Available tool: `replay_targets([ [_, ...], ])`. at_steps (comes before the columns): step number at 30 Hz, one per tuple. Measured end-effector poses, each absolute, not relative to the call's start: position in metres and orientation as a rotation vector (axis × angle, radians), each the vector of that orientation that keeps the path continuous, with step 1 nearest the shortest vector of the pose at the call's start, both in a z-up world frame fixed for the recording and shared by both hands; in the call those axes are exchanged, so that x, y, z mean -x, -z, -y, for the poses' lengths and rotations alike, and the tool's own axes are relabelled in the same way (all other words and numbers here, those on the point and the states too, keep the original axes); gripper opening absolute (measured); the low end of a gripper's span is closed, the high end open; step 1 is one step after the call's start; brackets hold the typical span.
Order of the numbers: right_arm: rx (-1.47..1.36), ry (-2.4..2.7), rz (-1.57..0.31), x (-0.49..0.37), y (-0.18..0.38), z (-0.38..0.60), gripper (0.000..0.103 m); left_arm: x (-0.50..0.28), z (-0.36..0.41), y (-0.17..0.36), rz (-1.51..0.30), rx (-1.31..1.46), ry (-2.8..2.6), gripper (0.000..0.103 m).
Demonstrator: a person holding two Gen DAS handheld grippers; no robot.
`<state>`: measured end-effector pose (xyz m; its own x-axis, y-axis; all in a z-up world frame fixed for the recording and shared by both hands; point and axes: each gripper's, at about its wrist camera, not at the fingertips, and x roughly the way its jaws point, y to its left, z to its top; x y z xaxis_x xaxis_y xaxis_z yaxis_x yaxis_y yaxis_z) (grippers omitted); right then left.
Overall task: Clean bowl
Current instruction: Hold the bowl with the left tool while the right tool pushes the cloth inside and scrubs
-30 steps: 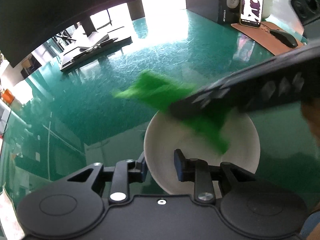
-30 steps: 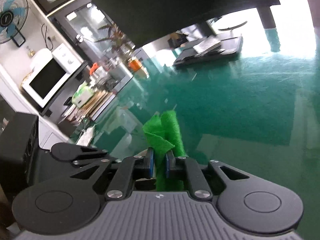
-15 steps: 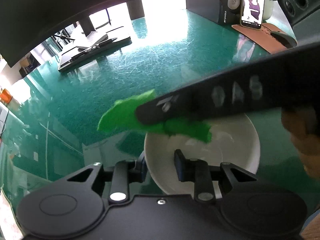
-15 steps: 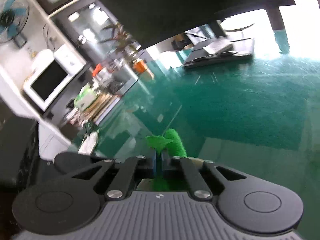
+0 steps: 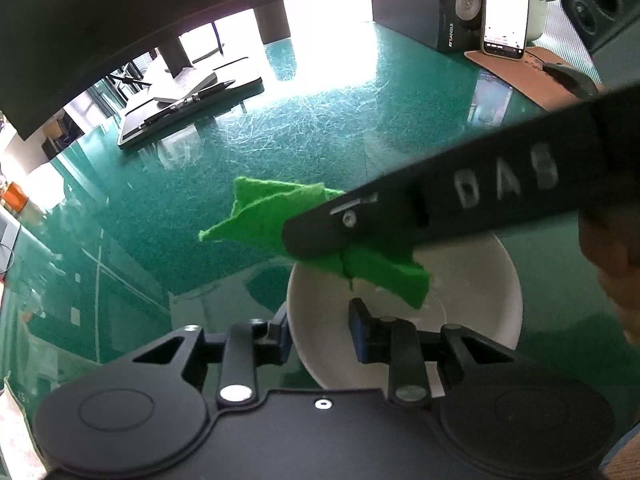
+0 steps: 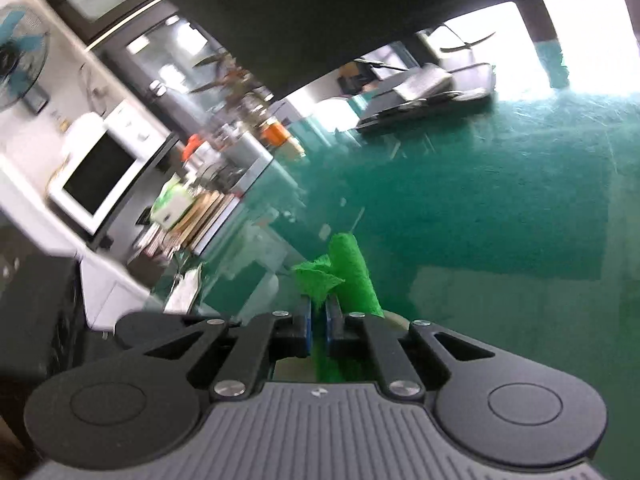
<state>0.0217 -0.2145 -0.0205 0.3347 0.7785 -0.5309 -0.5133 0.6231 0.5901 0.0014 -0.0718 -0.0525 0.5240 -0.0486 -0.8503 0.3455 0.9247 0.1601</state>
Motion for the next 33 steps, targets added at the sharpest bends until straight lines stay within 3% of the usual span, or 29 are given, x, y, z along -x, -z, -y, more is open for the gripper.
replay_targets([
  [7,-0.393,-0.787,-0.907,-0.021,0.019,0.252,0.002,0.001,0.073,0.054,-0.985,-0.326,0.233,0.028],
  [10,-0.306,-0.809,-1.001,-0.011,0.025,0.252,0.001,0.001,0.075,0.054,-0.981,-0.332,0.232,0.029],
  [13,-0.197,-0.84,-1.037,-0.001,0.018,0.241,0.008,0.001,0.077,0.054,-0.978,-0.341,0.231,0.029],
  [16,-0.092,-0.864,-1.016,0.01,-0.003,0.235,0.03,0.0,0.076,0.054,-0.974,-0.343,0.228,0.03],
  [17,-0.066,-0.871,-0.996,0.014,-0.013,0.235,0.046,0.0,0.076,0.054,-0.972,-0.343,0.227,0.031],
  [18,-0.046,-0.879,-0.974,0.018,-0.022,0.235,0.055,0.0,0.076,0.054,-0.97,-0.343,0.225,0.031],
  [19,-0.03,-0.886,-0.951,0.02,-0.028,0.236,0.055,0.0,0.076,0.054,-0.966,-0.342,0.223,0.031],
  [20,0.019,-0.899,-0.914,0.025,-0.035,0.235,0.053,0.001,0.076,0.054,-0.963,-0.341,0.22,0.031],
  [21,0.112,-0.919,-0.855,0.032,-0.044,0.231,0.035,0.001,0.076,0.054,-0.96,-0.341,0.218,0.031],
  [22,0.172,-0.933,-0.818,0.037,-0.05,0.229,0.007,0.002,0.077,0.054,-0.957,-0.344,0.217,0.031],
  [23,0.219,-0.952,-0.801,0.04,-0.052,0.227,0.002,0.002,0.078,0.054,-0.954,-0.351,0.218,0.031],
  [28,0.709,-1.017,-0.673,0.045,-0.03,0.191,0.005,0.003,0.081,0.054,-0.942,-0.397,0.228,0.032],
  [29,0.783,-1.035,-0.657,0.043,-0.024,0.185,0.006,0.003,0.081,0.054,-0.941,-0.399,0.229,0.033],
  [31,0.92,-1.089,-0.657,0.038,-0.012,0.174,0.021,0.003,0.081,0.054,-0.937,-0.398,0.227,0.033],
  [33,0.984,-1.185,-0.717,0.033,-0.005,0.167,0.049,0.003,0.08,0.054,-0.937,-0.388,0.224,0.033],
])
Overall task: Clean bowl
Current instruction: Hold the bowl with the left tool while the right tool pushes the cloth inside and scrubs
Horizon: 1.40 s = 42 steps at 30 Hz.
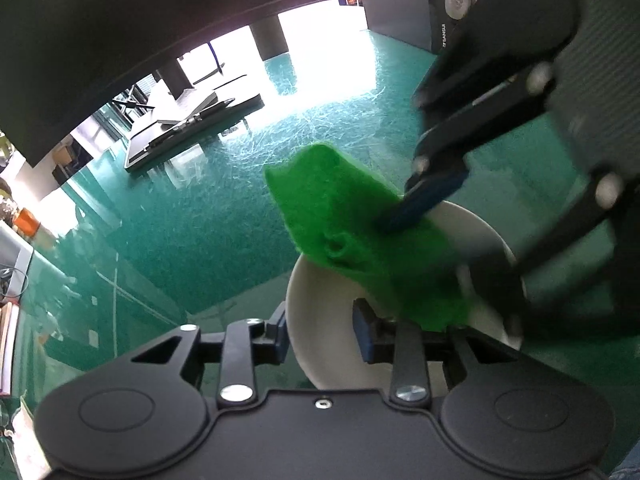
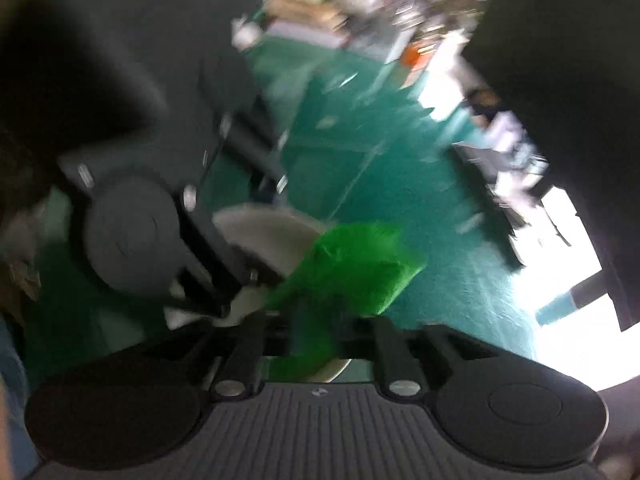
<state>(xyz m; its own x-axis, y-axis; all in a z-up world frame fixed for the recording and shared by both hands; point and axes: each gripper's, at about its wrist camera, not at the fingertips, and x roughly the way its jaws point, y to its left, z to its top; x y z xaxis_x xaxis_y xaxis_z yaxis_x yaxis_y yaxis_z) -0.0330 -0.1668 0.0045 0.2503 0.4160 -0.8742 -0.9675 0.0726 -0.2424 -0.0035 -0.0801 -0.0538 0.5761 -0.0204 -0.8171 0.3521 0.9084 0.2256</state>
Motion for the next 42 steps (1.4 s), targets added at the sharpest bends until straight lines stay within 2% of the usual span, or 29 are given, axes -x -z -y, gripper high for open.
replay_targets([
  [5,1.076,-1.312,-0.771,0.024,-0.007,0.157,0.059,0.004,0.078,0.055,-0.938,-0.361,0.221,0.033],
  [7,1.103,-1.315,-0.809,0.023,-0.01,0.152,0.068,0.003,0.075,0.055,-0.944,-0.338,0.221,0.035],
  [8,1.105,-1.32,-0.834,0.021,-0.011,0.149,0.069,0.002,0.072,0.055,-0.949,-0.322,0.222,0.038],
  [12,1.055,-1.358,-0.86,0.015,-0.013,0.155,0.067,-0.002,0.071,0.055,-0.96,-0.321,0.228,0.043],
  [13,1.051,-1.367,-0.853,0.016,-0.014,0.157,0.064,-0.002,0.07,0.055,-0.962,-0.313,0.227,0.044],
  [14,1.044,-1.384,-0.839,0.017,-0.018,0.161,0.055,-0.003,0.068,0.055,-0.965,-0.304,0.226,0.046],
  [15,1.031,-1.413,-0.815,0.017,-0.025,0.168,0.054,-0.004,0.066,0.055,-0.967,-0.296,0.225,0.047],
  [18,1.018,-1.464,-0.739,0.018,-0.045,0.182,0.057,-0.005,0.063,0.056,-0.971,-0.284,0.217,0.051],
  [21,0.989,-1.52,-0.659,0.015,-0.07,0.198,0.058,-0.007,0.065,0.056,-0.972,-0.301,0.211,0.051],
  [23,1.004,-1.524,-0.627,0.012,-0.073,0.194,0.05,-0.007,0.067,0.055,-0.973,-0.314,0.207,0.051],
  [24,1.021,-1.517,-0.61,0.009,-0.072,0.191,0.021,-0.007,0.067,0.055,-0.973,-0.316,0.204,0.051],
  [25,1.043,-1.508,-0.6,0.008,-0.069,0.188,0.001,-0.006,0.068,0.055,-0.974,-0.317,0.2,0.051],
  [34,1.359,-1.464,-0.548,0.008,-0.002,0.156,0.0,-0.006,0.069,0.054,-0.986,-0.312,0.19,0.051],
  [39,1.378,-1.486,-0.575,0.017,0.006,0.154,0.002,-0.005,0.068,0.054,-0.988,-0.298,0.183,0.052],
  [42,1.314,-1.537,-0.685,0.013,0.001,0.155,0.002,-0.005,0.069,0.054,-0.991,-0.307,0.182,0.053],
])
